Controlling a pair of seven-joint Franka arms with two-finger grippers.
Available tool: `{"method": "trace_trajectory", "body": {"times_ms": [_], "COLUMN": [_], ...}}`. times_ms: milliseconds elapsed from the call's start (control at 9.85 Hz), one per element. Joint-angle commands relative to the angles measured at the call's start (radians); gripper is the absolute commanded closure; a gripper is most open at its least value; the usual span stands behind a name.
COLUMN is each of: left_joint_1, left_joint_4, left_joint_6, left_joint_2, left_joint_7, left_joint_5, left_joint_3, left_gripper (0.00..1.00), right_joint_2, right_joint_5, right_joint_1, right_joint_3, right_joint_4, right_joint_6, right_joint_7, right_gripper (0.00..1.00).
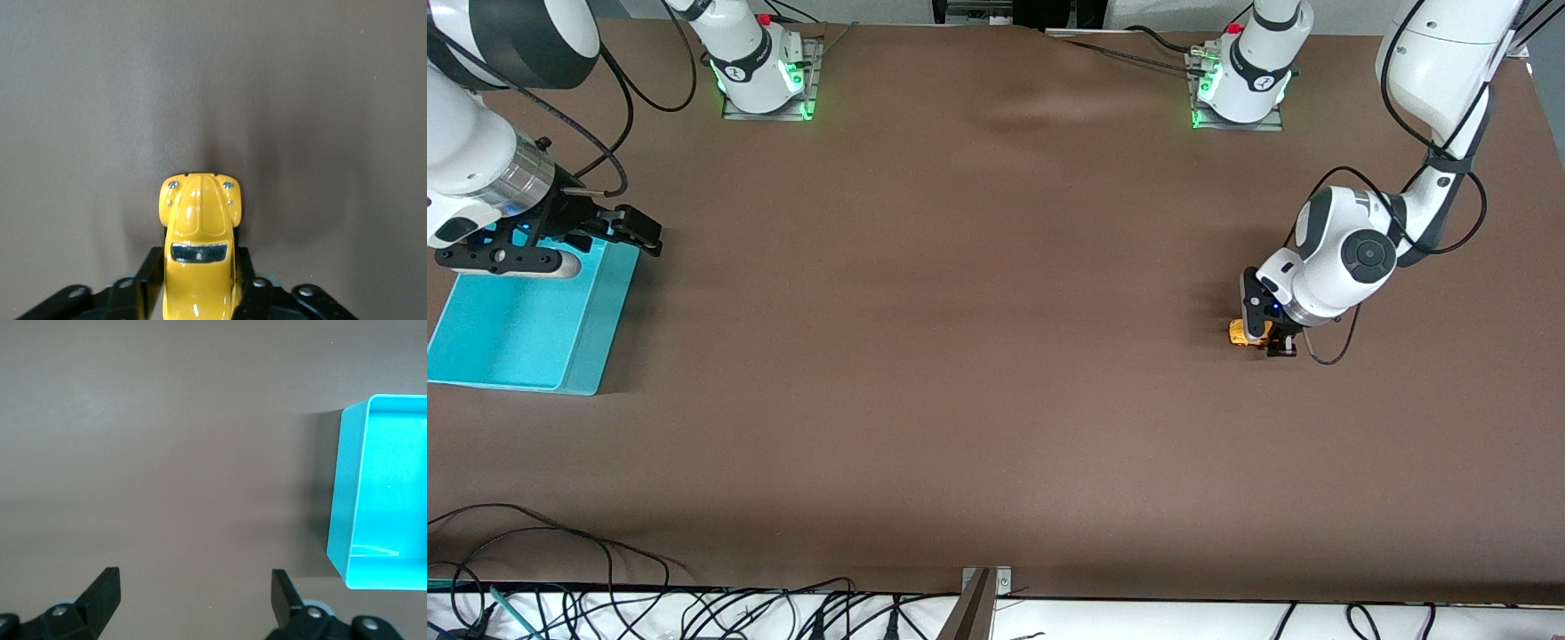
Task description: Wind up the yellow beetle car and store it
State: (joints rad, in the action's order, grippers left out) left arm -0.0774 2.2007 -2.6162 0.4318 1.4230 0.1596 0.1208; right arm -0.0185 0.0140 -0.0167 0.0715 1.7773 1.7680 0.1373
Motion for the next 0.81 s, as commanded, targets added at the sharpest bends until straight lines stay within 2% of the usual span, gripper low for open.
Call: {"method": "trace_trajectory", "body": {"times_ms": [0, 406, 711], "left_joint_1": [-0.015, -0.019, -0.076], "left_joint_4": [0.004, 0.004, -0.013], "left_joint_6": [-0.015, -0.002, 0.041], "left_joint_2": [-0.002, 0.001, 0.031], "left_joint_7": [0.013, 0.016, 0.063], "left_joint_5": [0.020, 0.018, 0.018], "left_joint_3": [0.011, 0.010, 0.008], "left_gripper": [0.98, 1.00, 1.00], "right_joint_2": [-0.008, -0.008, -0.008], "right_joint_5": [0.009, 0.007, 0.007], "right_joint_1": [-0.003, -0.002, -0.002], "right_joint_3": [-0.004, -0.006, -0.006], "right_joint_4": [-0.022, -0.022, -0.022], "right_joint_6": [-0.021, -0.021, -0.021], "right_joint_7": [-0.012, -0.021, -0.021], "right_gripper": [0.00, 0.00, 0.00]}}
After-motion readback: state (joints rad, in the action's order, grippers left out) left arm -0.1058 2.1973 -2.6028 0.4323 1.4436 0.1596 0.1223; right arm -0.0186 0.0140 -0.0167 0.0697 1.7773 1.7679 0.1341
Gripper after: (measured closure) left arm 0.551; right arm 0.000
